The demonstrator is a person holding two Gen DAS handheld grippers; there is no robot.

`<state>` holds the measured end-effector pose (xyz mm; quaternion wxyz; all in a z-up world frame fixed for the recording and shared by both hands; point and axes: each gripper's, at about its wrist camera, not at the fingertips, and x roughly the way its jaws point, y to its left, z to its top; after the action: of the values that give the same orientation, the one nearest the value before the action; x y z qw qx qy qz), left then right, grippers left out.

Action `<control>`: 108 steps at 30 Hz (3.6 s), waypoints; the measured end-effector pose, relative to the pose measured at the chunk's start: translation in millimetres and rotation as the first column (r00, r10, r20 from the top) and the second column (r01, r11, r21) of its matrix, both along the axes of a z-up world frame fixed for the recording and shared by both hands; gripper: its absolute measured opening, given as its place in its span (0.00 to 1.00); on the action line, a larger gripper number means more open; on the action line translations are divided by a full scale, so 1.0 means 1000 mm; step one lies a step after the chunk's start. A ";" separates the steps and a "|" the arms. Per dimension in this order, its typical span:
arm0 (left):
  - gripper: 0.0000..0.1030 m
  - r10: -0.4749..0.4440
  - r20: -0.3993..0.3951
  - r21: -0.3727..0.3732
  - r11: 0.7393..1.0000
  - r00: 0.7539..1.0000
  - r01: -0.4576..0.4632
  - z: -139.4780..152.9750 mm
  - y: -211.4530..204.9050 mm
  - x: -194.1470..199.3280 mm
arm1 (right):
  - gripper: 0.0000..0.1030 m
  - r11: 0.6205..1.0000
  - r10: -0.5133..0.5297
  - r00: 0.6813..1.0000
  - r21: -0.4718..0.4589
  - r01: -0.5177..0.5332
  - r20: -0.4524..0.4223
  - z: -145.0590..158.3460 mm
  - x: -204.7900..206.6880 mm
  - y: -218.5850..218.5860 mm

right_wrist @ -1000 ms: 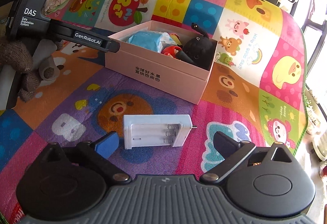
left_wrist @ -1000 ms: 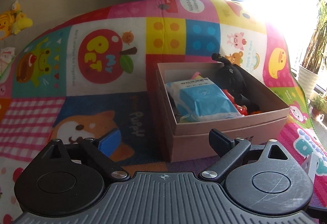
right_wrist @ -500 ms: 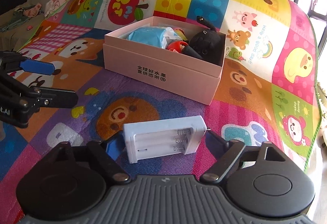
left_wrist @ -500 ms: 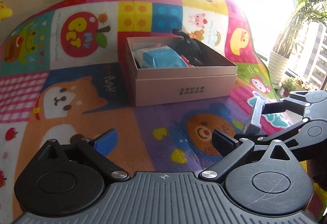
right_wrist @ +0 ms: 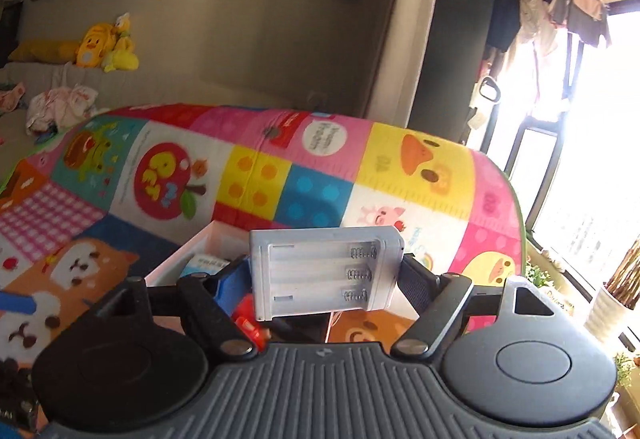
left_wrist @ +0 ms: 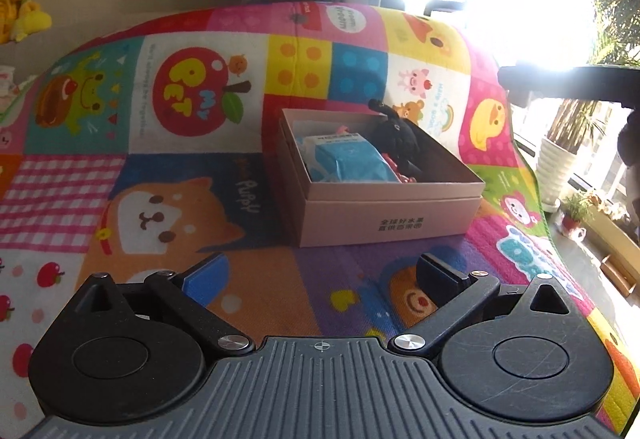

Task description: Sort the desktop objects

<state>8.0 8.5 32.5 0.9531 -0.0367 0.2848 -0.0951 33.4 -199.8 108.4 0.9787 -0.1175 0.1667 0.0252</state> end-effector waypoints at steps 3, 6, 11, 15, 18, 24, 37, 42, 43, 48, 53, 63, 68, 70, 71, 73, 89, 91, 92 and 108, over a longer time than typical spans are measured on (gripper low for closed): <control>1.00 0.020 0.007 0.004 1.000 1.000 -0.020 0.003 0.006 0.001 | 0.77 0.994 -0.011 0.997 0.105 0.019 -0.071 0.012 0.033 -0.013; 1.00 0.034 0.008 0.000 0.999 0.999 -0.034 0.003 0.012 0.002 | 0.77 0.977 0.034 0.970 0.212 0.019 -0.240 0.008 0.069 -0.019; 1.00 0.039 -0.015 -0.015 0.999 0.999 -0.040 -0.005 0.018 0.004 | 0.77 0.955 0.074 0.891 0.290 0.067 -0.449 -0.022 0.105 -0.017; 1.00 0.026 -0.039 -0.015 1.000 0.999 -0.027 -0.012 0.017 0.007 | 0.78 0.942 0.088 0.824 0.315 0.113 -0.559 -0.048 0.125 -0.014; 1.00 0.030 -0.052 -0.016 0.999 0.998 -0.031 -0.015 0.018 0.009 | 0.89 0.951 0.045 0.857 0.284 0.121 -0.514 -0.050 0.129 -0.011; 1.00 0.046 -0.073 -0.012 0.999 0.996 -0.047 -0.020 0.021 0.011 | 0.77 0.945 0.092 0.893 0.322 0.060 -0.440 -0.040 0.118 -0.018; 1.00 0.056 -0.046 0.108 0.993 0.997 -0.050 -0.031 0.012 0.003 | 0.95 0.924 0.290 0.886 0.346 -0.162 -0.361 -0.081 -0.010 0.007; 1.00 0.078 -0.054 0.135 0.988 0.995 -0.070 -0.036 0.009 0.000 | 0.98 0.928 0.297 0.862 0.335 -0.160 -0.411 -0.113 -0.052 0.009; 1.00 0.089 -0.058 0.147 0.986 0.994 -0.079 -0.038 0.007 0.000 | 1.00 0.933 0.280 0.863 0.329 -0.142 -0.421 -0.119 -0.055 0.010; 1.00 0.107 -0.093 0.173 0.981 0.990 -0.090 -0.053 -0.001 0.002 | 1.00 0.967 0.138 0.872 0.255 -0.015 -0.469 -0.139 -0.043 0.017; 1.00 0.111 -0.080 0.153 0.983 0.991 -0.098 -0.053 -0.006 0.010 | 1.00 0.986 0.018 0.899 0.156 0.056 -0.438 -0.148 -0.024 0.024; 1.00 0.191 -0.104 0.158 0.972 0.976 -0.173 -0.062 -0.006 0.026 | 1.00 0.980 0.033 0.932 0.193 0.040 -0.362 -0.157 -0.016 0.022; 1.00 0.191 -0.105 0.157 0.972 0.976 -0.173 -0.061 -0.006 0.026 | 1.00 0.981 0.031 0.932 0.188 0.041 -0.362 -0.156 -0.015 0.024; 1.00 0.191 -0.105 0.159 0.972 0.976 -0.173 -0.061 -0.006 0.026 | 1.00 0.981 0.031 0.931 0.189 0.041 -0.362 -0.156 -0.015 0.023; 1.00 0.191 -0.105 0.158 0.972 0.976 -0.173 -0.062 -0.006 0.026 | 1.00 0.981 0.031 0.932 0.189 0.041 -0.362 -0.156 -0.016 0.024; 1.00 0.190 -0.107 0.152 0.973 0.976 -0.173 -0.061 -0.006 0.027 | 1.00 0.981 0.031 0.932 0.188 0.041 -0.362 -0.156 -0.016 0.023; 1.00 0.190 -0.107 0.150 0.974 0.976 -0.173 -0.062 -0.005 0.026 | 1.00 0.981 0.030 0.932 0.188 0.041 -0.362 -0.156 -0.016 0.024; 1.00 0.190 -0.106 0.151 0.973 0.976 -0.173 -0.061 -0.006 0.027 | 1.00 0.981 0.031 0.932 0.188 0.041 -0.362 -0.156 -0.016 0.024; 1.00 0.190 -0.107 0.150 0.973 0.976 -0.173 -0.062 -0.005 0.026 | 1.00 0.981 0.031 0.932 0.188 0.041 -0.362 -0.156 -0.016 0.024; 1.00 0.190 -0.107 0.149 0.974 0.976 -0.173 -0.062 -0.005 0.027 | 1.00 0.981 0.031 0.932 0.189 0.041 -0.361 -0.156 -0.016 0.024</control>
<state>34.6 3.4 -29.5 0.9392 -0.0020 0.3431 0.0148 17.4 -176.1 -47.9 0.9378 -0.0149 0.3415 0.0600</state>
